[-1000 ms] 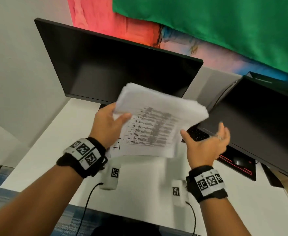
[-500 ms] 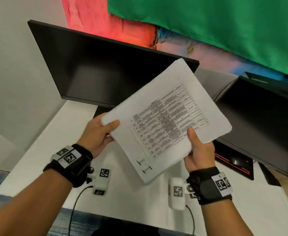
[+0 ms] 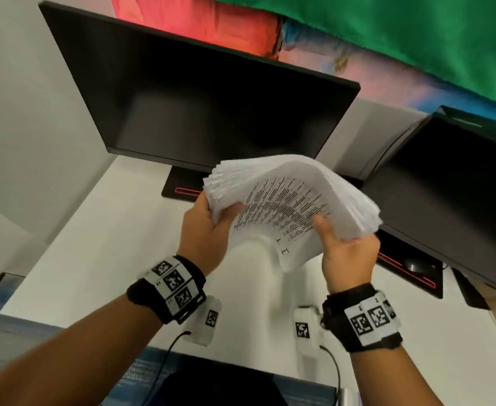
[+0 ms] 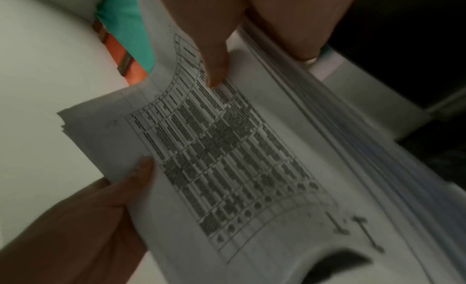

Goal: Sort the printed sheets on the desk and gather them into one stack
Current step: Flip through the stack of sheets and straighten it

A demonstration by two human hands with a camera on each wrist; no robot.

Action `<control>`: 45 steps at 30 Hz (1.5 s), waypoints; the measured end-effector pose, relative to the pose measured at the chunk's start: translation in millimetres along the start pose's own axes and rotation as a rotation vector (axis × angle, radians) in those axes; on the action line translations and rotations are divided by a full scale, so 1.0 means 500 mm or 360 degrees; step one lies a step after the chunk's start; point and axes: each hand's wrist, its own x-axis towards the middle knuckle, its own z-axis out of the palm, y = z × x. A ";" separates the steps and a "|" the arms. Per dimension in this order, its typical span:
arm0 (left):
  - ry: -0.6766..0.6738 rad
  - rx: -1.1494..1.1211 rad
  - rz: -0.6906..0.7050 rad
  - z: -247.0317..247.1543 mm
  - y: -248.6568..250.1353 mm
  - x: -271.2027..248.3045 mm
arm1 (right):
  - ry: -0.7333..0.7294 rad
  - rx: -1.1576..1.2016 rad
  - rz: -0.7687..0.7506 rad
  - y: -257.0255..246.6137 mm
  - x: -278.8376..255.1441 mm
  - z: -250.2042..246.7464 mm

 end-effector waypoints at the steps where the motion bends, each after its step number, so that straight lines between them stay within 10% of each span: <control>1: -0.0058 -0.0016 -0.0013 -0.001 -0.010 -0.009 | 0.0023 -0.0038 0.0016 0.012 -0.015 0.003; 4: -0.0303 0.0082 -0.0118 -0.021 -0.050 -0.016 | 0.0013 -0.0062 0.0165 0.050 -0.043 0.002; 21: -0.0225 -0.0308 -0.0056 -0.025 -0.023 0.004 | -0.0049 0.0028 0.0240 0.056 -0.044 -0.016; 31: 0.0227 -0.0259 -0.0127 0.015 0.001 0.036 | 0.0434 0.0105 0.0073 0.017 -0.046 0.025; 45: 0.0188 -0.0399 -0.0339 0.008 0.012 0.059 | 0.0524 0.0083 0.0151 0.008 -0.057 0.038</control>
